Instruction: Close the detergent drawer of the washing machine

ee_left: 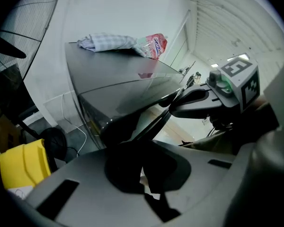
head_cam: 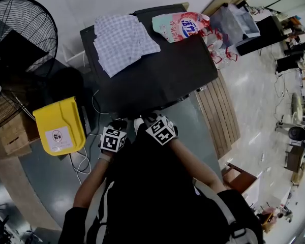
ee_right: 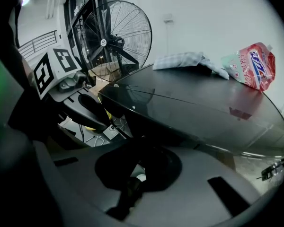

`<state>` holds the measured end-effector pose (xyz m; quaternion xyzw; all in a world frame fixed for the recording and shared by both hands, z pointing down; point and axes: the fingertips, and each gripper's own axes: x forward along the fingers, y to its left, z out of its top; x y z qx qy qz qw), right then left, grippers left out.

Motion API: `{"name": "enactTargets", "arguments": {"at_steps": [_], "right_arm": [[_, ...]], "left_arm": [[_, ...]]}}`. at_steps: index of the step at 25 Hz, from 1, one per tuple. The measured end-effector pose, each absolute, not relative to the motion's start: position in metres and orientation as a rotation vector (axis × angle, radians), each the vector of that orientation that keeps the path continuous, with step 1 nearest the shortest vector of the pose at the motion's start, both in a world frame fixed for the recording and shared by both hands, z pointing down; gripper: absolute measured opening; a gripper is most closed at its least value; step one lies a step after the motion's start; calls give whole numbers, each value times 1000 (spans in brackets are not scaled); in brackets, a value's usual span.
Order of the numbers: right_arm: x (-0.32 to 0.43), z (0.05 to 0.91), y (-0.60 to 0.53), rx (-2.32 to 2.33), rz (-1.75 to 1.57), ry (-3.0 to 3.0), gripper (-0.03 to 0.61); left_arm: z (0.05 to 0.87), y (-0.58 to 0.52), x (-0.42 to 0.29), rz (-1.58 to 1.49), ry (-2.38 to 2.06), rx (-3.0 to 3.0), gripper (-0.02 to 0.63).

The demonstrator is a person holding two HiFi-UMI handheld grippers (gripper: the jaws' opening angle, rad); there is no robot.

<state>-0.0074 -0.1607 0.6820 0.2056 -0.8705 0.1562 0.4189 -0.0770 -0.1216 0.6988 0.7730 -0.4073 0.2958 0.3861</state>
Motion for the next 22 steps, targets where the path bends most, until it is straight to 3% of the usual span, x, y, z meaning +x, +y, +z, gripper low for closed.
{"name": "enactTargets", "arguments": {"at_steps": [12,22], "right_arm": [[-2,662,-157,638,545,-2249,15],[-10,592,-145,689,676,-2406,15]], "left_arm": [[678,-118,-87,701,-1104,2014,11],[611,-110,-104,517,-1158,2097,10]]}}
